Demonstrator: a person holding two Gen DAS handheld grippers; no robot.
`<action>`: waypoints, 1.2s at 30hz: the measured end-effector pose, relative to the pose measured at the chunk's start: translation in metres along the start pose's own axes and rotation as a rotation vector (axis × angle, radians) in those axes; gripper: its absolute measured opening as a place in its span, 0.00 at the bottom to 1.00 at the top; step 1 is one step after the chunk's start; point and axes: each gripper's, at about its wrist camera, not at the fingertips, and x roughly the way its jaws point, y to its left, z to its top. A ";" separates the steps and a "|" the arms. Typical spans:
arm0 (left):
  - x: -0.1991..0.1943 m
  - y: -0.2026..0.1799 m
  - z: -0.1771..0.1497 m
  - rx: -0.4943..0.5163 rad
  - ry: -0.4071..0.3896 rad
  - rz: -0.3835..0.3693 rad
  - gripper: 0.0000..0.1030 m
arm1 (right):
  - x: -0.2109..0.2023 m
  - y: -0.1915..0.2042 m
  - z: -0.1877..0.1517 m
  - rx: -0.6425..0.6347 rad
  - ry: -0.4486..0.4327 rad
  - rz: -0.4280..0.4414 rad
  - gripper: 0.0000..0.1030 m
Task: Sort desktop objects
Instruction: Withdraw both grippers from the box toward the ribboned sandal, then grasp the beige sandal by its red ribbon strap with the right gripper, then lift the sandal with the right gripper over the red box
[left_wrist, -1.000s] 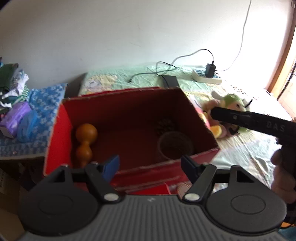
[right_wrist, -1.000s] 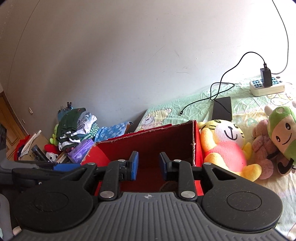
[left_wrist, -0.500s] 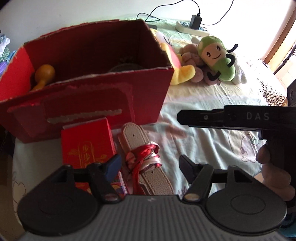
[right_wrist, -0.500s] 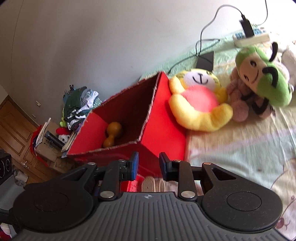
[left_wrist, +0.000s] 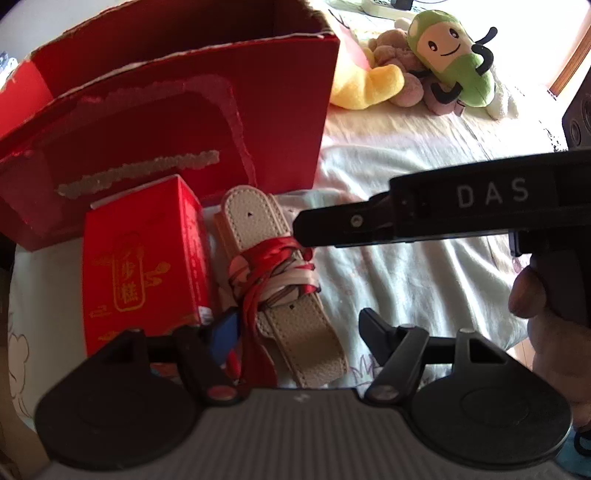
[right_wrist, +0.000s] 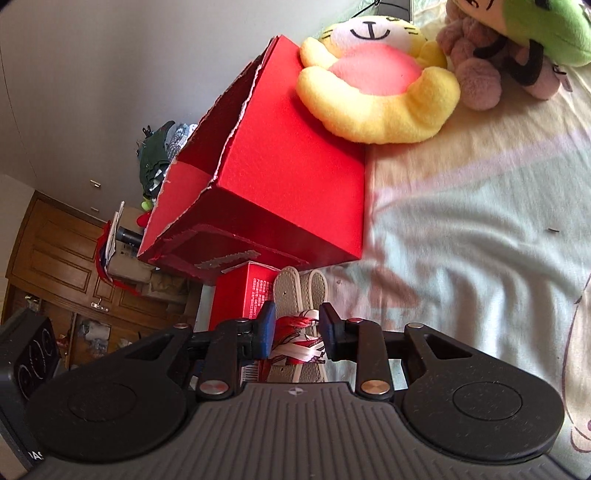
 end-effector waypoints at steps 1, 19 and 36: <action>0.002 0.001 0.000 -0.004 0.008 0.003 0.69 | 0.004 0.000 0.002 -0.006 0.014 -0.003 0.29; 0.014 -0.014 0.009 0.077 -0.007 0.069 0.62 | 0.047 0.016 0.004 -0.178 0.100 -0.096 0.40; -0.011 -0.119 0.040 0.308 -0.174 -0.045 0.59 | -0.054 -0.044 -0.002 0.052 -0.011 -0.078 0.28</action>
